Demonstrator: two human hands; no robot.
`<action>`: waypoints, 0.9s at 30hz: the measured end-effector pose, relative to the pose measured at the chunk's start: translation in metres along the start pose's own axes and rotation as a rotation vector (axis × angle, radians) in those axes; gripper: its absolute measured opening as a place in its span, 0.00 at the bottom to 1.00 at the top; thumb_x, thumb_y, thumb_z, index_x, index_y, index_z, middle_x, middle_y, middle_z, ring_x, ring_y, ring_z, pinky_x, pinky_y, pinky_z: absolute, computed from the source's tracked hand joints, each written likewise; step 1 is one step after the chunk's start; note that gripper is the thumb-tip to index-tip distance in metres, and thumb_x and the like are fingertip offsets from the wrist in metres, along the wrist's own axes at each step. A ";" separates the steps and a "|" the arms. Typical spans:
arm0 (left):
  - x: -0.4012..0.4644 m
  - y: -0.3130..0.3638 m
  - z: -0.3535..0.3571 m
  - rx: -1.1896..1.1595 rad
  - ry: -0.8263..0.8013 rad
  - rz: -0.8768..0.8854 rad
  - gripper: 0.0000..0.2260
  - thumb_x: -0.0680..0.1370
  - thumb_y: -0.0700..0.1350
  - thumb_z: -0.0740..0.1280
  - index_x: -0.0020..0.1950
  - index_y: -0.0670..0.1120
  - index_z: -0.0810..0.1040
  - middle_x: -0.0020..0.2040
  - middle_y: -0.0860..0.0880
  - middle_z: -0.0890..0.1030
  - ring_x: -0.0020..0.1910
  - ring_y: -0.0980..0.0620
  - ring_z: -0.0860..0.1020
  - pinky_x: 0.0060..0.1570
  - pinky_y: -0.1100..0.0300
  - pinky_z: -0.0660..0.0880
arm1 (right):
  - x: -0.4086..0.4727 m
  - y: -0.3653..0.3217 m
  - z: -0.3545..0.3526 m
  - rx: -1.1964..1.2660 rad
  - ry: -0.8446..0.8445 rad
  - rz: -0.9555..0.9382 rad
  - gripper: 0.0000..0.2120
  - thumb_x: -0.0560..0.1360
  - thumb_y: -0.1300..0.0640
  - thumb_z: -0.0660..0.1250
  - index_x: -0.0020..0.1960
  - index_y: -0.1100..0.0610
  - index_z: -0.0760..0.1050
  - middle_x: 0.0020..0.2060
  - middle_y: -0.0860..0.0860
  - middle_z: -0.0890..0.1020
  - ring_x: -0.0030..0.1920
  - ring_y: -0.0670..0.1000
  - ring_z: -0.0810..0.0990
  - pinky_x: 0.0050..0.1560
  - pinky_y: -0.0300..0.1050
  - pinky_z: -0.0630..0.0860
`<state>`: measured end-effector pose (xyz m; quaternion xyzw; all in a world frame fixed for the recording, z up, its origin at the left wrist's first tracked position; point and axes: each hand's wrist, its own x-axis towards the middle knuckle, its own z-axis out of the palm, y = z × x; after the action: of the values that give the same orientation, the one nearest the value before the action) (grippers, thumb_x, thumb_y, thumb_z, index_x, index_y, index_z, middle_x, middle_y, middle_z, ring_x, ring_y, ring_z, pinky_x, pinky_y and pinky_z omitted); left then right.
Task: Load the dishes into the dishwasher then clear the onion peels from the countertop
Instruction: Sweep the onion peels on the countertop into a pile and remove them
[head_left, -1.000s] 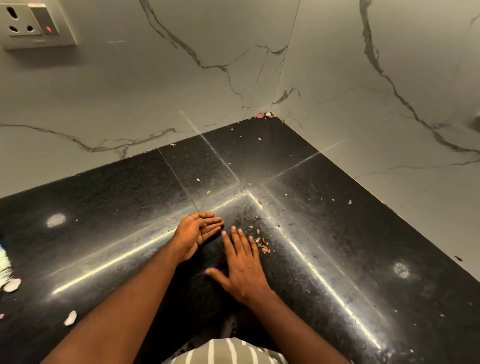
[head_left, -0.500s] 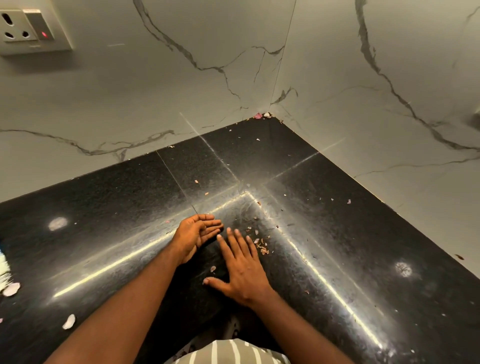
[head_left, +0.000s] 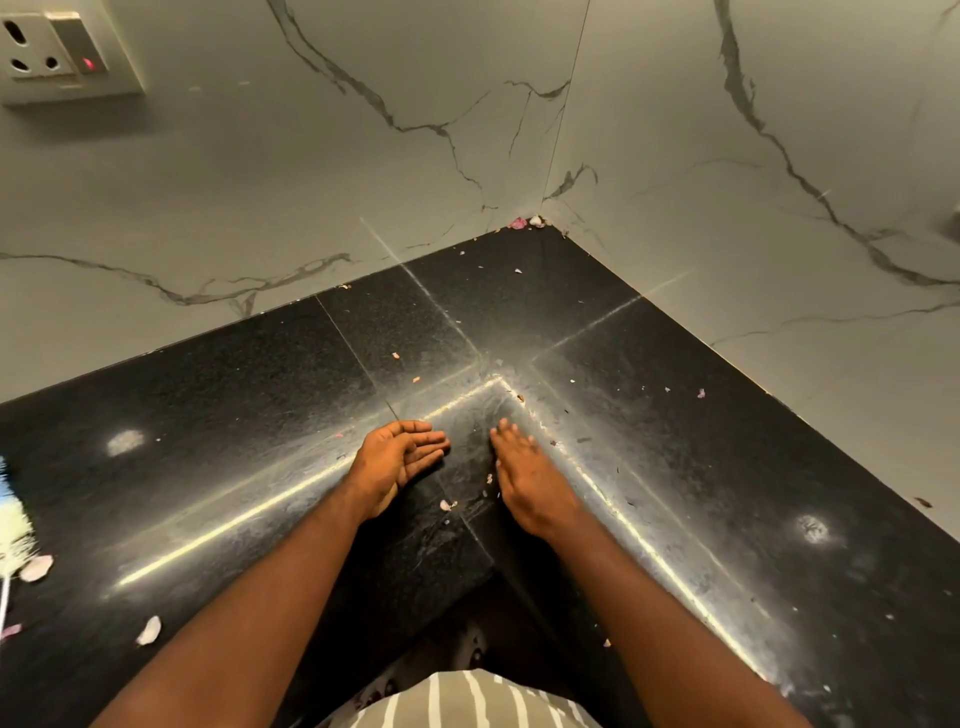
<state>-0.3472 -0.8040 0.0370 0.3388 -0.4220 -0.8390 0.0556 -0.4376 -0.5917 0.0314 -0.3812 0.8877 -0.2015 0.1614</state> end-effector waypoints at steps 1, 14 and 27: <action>0.000 0.000 0.000 0.003 -0.002 0.003 0.16 0.80 0.26 0.52 0.61 0.31 0.75 0.56 0.32 0.84 0.55 0.37 0.85 0.55 0.51 0.83 | -0.008 -0.004 0.004 -0.024 -0.011 -0.055 0.27 0.87 0.55 0.51 0.85 0.53 0.51 0.83 0.47 0.48 0.83 0.45 0.44 0.80 0.41 0.38; 0.002 0.002 -0.001 0.017 -0.019 -0.005 0.16 0.81 0.26 0.52 0.62 0.31 0.75 0.56 0.32 0.84 0.56 0.37 0.85 0.55 0.51 0.83 | -0.052 -0.014 0.030 0.121 0.214 0.302 0.31 0.87 0.53 0.52 0.85 0.56 0.42 0.84 0.53 0.46 0.84 0.51 0.42 0.83 0.49 0.40; 0.004 -0.002 -0.006 0.022 -0.060 0.020 0.15 0.82 0.27 0.52 0.60 0.32 0.75 0.55 0.33 0.85 0.56 0.38 0.85 0.55 0.53 0.83 | -0.015 -0.038 0.057 -0.091 0.194 -0.493 0.17 0.86 0.49 0.61 0.69 0.55 0.79 0.71 0.56 0.78 0.73 0.57 0.75 0.73 0.54 0.72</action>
<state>-0.3460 -0.8077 0.0312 0.3100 -0.4361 -0.8435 0.0475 -0.3796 -0.6173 0.0022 -0.5715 0.7876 -0.2304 0.0043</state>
